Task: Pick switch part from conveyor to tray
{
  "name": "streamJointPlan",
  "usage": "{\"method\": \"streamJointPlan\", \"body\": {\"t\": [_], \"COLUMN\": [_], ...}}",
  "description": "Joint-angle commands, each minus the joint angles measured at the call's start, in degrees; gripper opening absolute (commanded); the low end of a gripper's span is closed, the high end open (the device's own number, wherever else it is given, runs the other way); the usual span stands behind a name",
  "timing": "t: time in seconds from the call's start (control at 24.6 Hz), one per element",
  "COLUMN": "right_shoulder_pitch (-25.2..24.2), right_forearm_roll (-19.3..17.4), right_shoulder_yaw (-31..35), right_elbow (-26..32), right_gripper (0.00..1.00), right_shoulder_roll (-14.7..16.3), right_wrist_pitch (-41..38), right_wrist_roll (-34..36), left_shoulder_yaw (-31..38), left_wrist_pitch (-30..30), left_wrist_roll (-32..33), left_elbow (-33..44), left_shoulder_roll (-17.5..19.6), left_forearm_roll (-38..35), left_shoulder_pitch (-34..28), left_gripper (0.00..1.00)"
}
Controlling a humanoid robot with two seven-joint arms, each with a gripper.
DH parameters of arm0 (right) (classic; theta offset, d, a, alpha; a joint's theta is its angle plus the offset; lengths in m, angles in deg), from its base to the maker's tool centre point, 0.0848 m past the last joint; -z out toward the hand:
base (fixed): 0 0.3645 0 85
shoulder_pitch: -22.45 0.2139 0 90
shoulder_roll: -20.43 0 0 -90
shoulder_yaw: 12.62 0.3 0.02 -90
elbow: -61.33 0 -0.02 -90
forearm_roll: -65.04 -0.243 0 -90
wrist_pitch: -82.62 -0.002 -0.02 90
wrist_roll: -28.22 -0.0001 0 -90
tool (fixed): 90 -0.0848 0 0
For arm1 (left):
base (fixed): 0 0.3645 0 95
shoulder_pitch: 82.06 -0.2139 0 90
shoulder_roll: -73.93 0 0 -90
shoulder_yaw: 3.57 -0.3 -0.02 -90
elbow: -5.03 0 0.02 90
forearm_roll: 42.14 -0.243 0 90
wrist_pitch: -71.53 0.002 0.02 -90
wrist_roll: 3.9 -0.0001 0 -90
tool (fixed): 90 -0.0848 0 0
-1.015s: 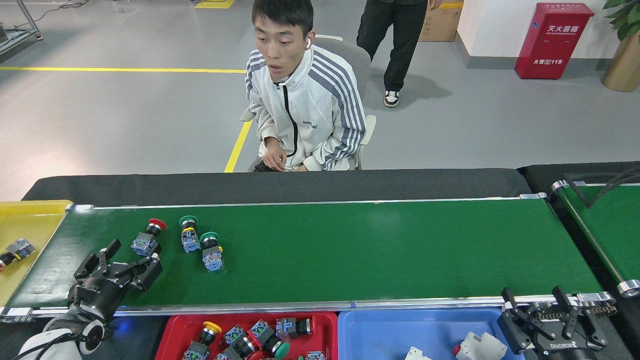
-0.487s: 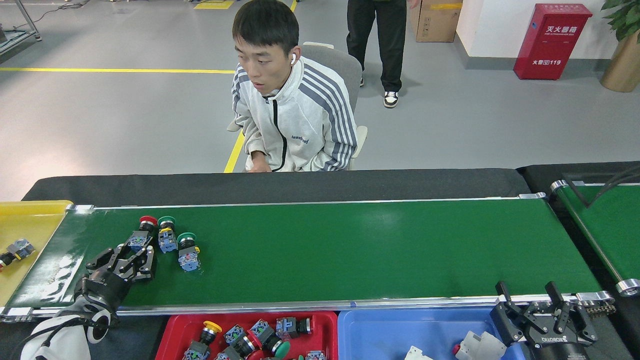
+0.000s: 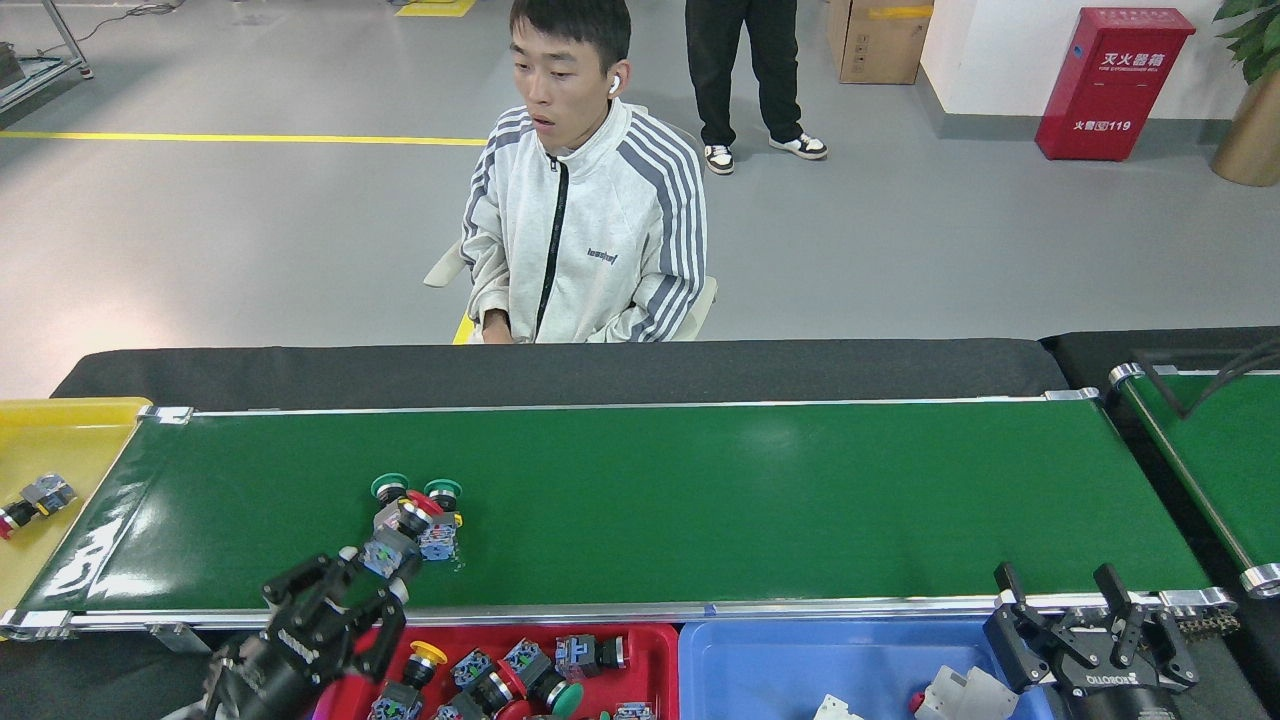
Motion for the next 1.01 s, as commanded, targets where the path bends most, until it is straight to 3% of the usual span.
{"method": "streamJointPlan", "body": {"t": [0.0, 0.04, 0.12, 0.32, 0.49, 0.61, 0.97], "right_shoulder_pitch": [0.16, 0.07, -0.11, -0.28, -0.20, -0.37, -0.72], "right_forearm_roll": [-0.09, -0.18, -0.09, -0.09, -0.09, -0.09, 0.09], "right_shoulder_yaw": [0.42, 0.60, 1.03, 1.12, 1.12, 1.65, 1.65], "right_elbow": [0.79, 0.79, 0.79, 1.32, 1.41, 1.41, 1.58], "right_gripper": [1.00, 1.00, 1.00, 1.00, 1.00, 1.00, 1.00], "right_shoulder_roll": [0.48, 0.48, 0.48, 0.48, 0.48, 0.48, 0.40], "right_wrist_pitch": [-0.30, -0.30, -0.39, -0.39, -0.30, -0.39, -0.39], "right_wrist_roll": [0.62, 0.62, 0.62, 0.62, 0.62, 0.62, 0.62], "left_shoulder_yaw": [0.22, 0.22, 0.13, 1.80, 7.25, 11.29, 11.56], "left_wrist_pitch": [-1.08, -0.73, -0.82, 1.47, 15.97, 25.54, 25.99], "left_wrist_roll": [0.01, 0.10, 0.10, 0.19, 2.38, 9.76, 13.19], "left_elbow": [4.97, 5.59, 5.76, 5.59, 5.06, 2.51, 1.72], "left_shoulder_roll": [-0.51, -1.12, -3.32, -3.85, -4.46, -4.47, -4.03], "left_forearm_roll": [-0.03, 0.06, -0.03, 0.32, 0.76, 1.64, 5.16], "left_shoulder_pitch": [-3.71, -5.03, -6.70, -6.97, -6.44, -6.53, -3.36], "left_gripper": [0.84, 1.00, 1.00, 1.00, 1.00, 1.00, 1.00]}}
